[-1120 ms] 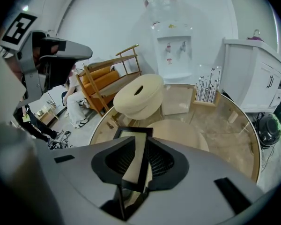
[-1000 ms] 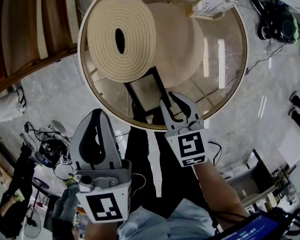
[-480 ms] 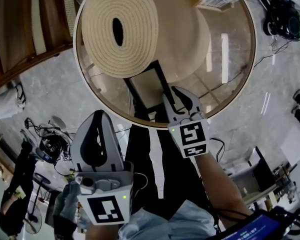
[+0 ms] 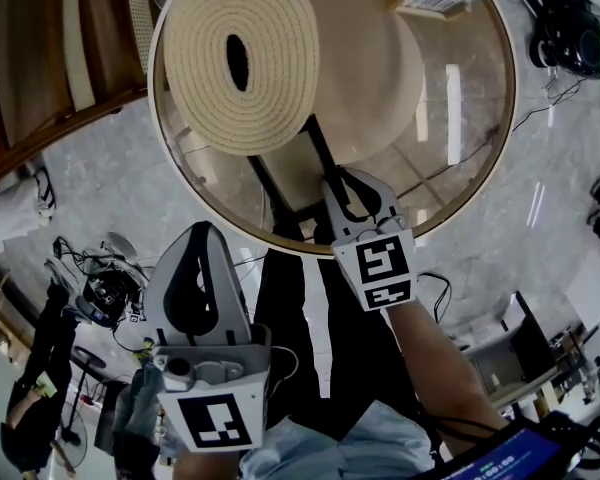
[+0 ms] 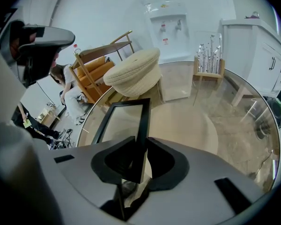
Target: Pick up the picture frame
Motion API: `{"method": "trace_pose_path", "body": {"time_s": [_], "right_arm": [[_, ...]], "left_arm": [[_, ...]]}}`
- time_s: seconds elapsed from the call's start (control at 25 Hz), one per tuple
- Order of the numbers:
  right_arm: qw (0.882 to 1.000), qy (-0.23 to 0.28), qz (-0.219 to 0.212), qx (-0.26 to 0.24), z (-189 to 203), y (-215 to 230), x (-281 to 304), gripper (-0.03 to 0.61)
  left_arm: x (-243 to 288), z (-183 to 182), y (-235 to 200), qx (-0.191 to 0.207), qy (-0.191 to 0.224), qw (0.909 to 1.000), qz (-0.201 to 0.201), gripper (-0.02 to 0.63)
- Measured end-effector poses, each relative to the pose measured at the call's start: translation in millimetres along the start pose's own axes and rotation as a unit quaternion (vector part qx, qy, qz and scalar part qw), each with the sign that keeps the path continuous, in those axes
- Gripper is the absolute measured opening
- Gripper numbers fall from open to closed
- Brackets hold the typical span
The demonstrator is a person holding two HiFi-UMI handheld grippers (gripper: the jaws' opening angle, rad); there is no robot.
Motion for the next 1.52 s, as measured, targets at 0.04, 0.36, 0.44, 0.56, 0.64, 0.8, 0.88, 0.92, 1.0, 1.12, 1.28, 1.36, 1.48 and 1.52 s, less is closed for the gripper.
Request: {"method": "trace_pose_path", "body": {"time_s": [0.04,0.36,0.44,0.56,0.64,0.8,0.88,0.92,1.0,1.12,1.28,1.36,1.48,1.52], "right_arm": [[1.000,-0.001,-0.001,0.006,0,1,0,0.094],[1.000,-0.006,0.015,0.014,-3,7,-10,0.081],[1.000,-0.004,0.023,0.014,-4,9,-19,0.081],[0.999,0.003,0.036,0.014,-9,13,-36,0.081],[0.999,0.011,0.045,0.012,-16,15,-51,0.081],[0.997,0.037,0.072,-0.002,-42,18,-87,0.081],[0.995,0.047,0.086,-0.013,-59,18,-104,0.081],[0.994,0.051,0.092,-0.016,-65,17,-114,0.081],[0.993,0.060,0.102,-0.014,-76,15,-134,0.081],[0.990,0.075,0.117,-0.016,-92,11,-167,0.081],[0.985,0.105,0.132,-0.026,-120,0,-210,0.080],[0.981,0.126,0.141,-0.032,-138,-5,-232,0.081],[0.974,0.162,0.151,-0.045,-171,-18,-269,0.081],[0.971,0.176,0.153,-0.050,-183,-25,-282,0.081]], "left_arm": [[0,0,0,0.001,0.000,1.0000,0.000,0.015],[-4,-9,0,0.004,0.007,1.0000,0.001,0.015],[-5,-15,1,0.006,0.013,0.9999,0.003,0.015],[-8,-25,3,0.010,0.024,0.9996,0.005,0.015],[-13,-35,6,0.013,0.033,0.9994,0.008,0.015],[-24,-64,14,0.018,0.060,0.9978,0.020,0.015],[-30,-83,16,0.020,0.077,0.9965,0.025,0.015],[-33,-93,16,0.020,0.085,0.9958,0.027,0.015],[-42,-114,19,0.021,0.100,0.9943,0.031,0.015],[-56,-146,23,0.022,0.123,0.9915,0.036,0.015],[-75,-185,27,0.026,0.154,0.9869,0.041,0.015],[-83,-205,28,0.026,0.171,0.9840,0.041,0.015],[-100,-239,28,0.028,0.198,0.9789,0.041,0.015],[-106,-250,28,0.029,0.206,0.9773,0.041,0.015]]}}
Point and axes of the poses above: the fingertips, and each gripper's own axes: x forward along the fingers, y to its right, z out of its underside, the point moved 3 cm from there along -x, backward along the fingers, and after that the axes turned 8 degrees about -z, right-handed, at the moved point
